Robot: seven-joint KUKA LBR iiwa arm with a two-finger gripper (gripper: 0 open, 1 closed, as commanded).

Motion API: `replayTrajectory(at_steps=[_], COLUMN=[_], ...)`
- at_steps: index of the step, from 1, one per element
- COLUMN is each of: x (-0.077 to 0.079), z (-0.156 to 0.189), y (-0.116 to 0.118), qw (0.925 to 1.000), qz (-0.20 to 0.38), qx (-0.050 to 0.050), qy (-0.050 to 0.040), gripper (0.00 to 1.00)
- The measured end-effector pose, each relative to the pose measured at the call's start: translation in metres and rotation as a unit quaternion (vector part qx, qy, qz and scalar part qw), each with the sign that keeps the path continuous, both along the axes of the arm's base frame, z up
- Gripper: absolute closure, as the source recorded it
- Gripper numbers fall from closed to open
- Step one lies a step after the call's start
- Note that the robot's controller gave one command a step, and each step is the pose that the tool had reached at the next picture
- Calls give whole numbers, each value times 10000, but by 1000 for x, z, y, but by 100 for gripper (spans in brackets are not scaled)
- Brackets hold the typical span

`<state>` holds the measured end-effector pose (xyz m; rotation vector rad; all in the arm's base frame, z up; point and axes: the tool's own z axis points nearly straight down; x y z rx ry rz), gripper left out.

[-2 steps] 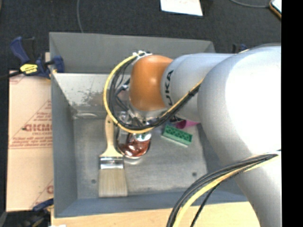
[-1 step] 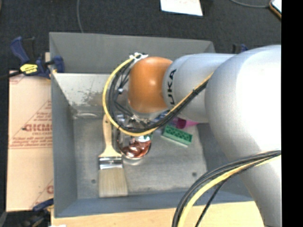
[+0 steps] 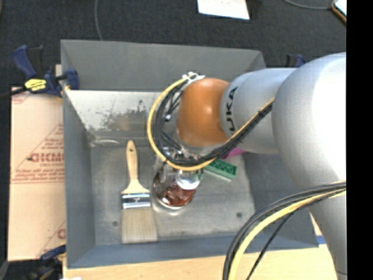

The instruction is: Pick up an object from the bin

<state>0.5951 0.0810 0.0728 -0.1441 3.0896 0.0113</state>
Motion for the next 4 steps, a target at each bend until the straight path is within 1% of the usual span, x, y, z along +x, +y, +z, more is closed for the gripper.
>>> replayTrajectory(at_steps=[1,2,3,4], x=[8,-60,16,16], z=[-1,30,-1,-1], y=[1,10,35,35], qw=[9979,9993,9957,9957], qz=[-639,-383,928,924], qx=[5,-7,-52,-51], qy=[35,38,-53,-53], gripper=[100,100,100,100])
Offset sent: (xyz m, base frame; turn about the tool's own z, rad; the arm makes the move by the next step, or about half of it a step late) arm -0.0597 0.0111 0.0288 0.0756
